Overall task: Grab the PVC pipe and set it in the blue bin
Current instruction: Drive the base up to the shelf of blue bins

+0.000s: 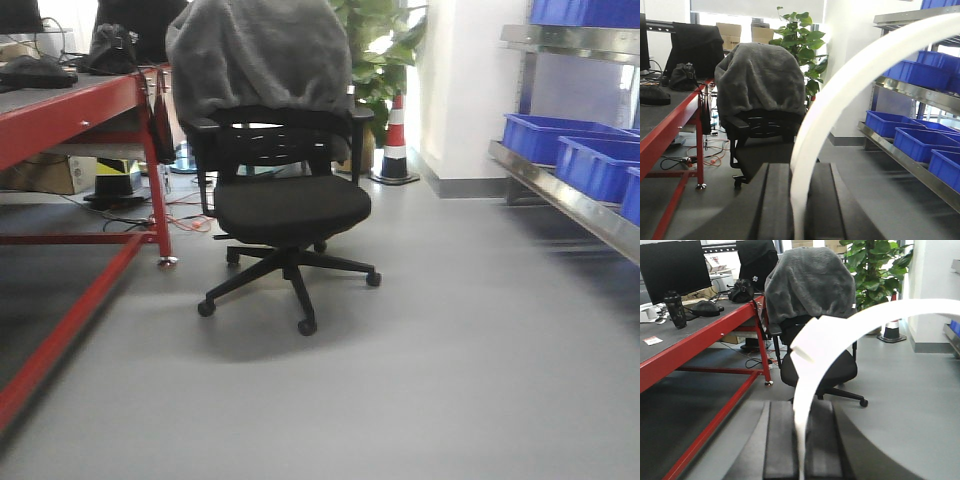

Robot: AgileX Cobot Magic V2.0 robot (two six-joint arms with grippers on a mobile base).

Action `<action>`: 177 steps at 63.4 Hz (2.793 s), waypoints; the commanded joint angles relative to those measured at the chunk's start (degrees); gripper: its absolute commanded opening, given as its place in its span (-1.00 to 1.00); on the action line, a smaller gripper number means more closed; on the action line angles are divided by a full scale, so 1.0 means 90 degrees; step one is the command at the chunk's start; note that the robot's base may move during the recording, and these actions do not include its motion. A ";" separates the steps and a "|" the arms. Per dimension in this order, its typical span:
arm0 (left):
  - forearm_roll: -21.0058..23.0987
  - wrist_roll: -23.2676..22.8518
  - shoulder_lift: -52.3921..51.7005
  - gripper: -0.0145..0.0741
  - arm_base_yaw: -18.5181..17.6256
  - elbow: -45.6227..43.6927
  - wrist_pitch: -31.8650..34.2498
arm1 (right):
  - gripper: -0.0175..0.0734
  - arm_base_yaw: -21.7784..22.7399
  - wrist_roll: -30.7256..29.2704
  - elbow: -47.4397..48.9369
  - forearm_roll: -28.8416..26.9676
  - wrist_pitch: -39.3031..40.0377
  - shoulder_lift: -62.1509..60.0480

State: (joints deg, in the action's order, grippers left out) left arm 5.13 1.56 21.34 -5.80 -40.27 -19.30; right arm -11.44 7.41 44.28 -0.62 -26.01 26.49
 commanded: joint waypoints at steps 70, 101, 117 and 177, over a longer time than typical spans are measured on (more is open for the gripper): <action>0.0029 0.0013 -0.0015 -0.92 -0.0009 -0.0007 0.0205 | -0.99 0.0008 -0.0031 0.0000 0.0069 0.0177 -0.0026; 0.0029 0.0013 -0.0015 -0.92 -0.0009 -0.0007 0.0218 | -0.99 0.0008 -0.0031 0.0000 0.0069 0.0177 -0.0026; 0.0029 0.0013 -0.0015 -0.92 -0.0009 -0.0007 0.0218 | -0.99 0.0008 -0.0031 0.0000 0.0069 0.0177 -0.0026; 0.0029 0.0013 -0.0015 -0.92 -0.0009 -0.0007 0.0218 | -0.99 0.0008 -0.0031 0.0000 0.0069 0.0177 -0.0026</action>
State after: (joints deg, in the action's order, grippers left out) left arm 5.13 1.56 21.34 -5.80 -40.27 -18.91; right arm -11.44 7.41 44.28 -0.62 -25.97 26.49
